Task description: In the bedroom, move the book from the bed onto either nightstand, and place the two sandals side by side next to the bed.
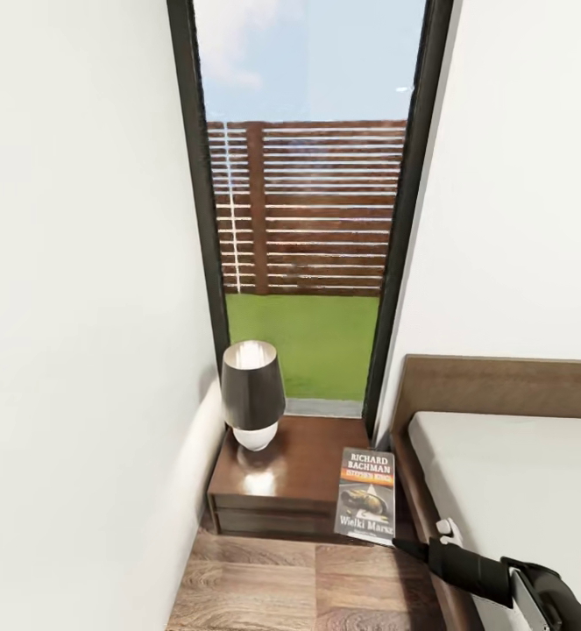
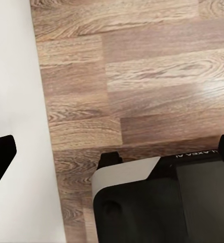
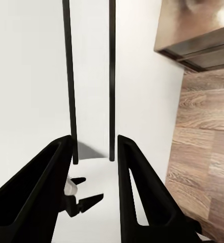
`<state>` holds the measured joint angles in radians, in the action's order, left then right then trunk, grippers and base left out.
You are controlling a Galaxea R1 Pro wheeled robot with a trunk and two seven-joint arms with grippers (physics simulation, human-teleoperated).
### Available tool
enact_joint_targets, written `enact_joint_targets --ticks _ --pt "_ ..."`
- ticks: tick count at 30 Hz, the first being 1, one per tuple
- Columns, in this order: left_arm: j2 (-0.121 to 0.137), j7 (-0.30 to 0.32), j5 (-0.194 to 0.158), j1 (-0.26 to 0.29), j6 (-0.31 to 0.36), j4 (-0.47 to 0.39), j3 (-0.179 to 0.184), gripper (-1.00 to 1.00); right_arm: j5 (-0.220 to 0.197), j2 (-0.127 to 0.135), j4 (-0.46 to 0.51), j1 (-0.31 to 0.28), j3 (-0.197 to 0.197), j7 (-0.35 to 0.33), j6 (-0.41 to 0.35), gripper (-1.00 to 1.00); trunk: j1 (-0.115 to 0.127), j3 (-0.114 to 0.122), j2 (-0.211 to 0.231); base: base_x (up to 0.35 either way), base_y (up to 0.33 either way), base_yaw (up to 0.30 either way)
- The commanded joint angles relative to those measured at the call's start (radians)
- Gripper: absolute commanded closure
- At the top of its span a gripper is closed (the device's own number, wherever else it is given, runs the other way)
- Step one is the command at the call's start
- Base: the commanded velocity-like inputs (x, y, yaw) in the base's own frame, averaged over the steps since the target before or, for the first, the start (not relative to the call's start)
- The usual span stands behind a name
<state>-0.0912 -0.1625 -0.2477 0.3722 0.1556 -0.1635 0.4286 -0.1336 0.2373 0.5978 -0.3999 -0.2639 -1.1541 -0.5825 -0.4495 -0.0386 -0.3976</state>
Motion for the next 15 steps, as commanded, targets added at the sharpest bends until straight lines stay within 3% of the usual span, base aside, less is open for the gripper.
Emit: enact_joint_targets --ticks 1,15 --pt "0.000 -0.006 -0.009 0.001 0.005 -0.002 0.009 -1.00 -0.002 0.002 0.000 -0.008 0.000 0.000 -0.009 1.00 -0.001 -0.004 -0.002 0.000 0.000 0.079" --pt "-0.001 -0.002 -0.010 0.002 0.006 -0.013 0.024 -1.00 -0.001 0.024 -0.001 -0.044 0.003 0.007 -0.012 1.00 -0.001 -0.026 -0.002 0.000 0.000 0.087"
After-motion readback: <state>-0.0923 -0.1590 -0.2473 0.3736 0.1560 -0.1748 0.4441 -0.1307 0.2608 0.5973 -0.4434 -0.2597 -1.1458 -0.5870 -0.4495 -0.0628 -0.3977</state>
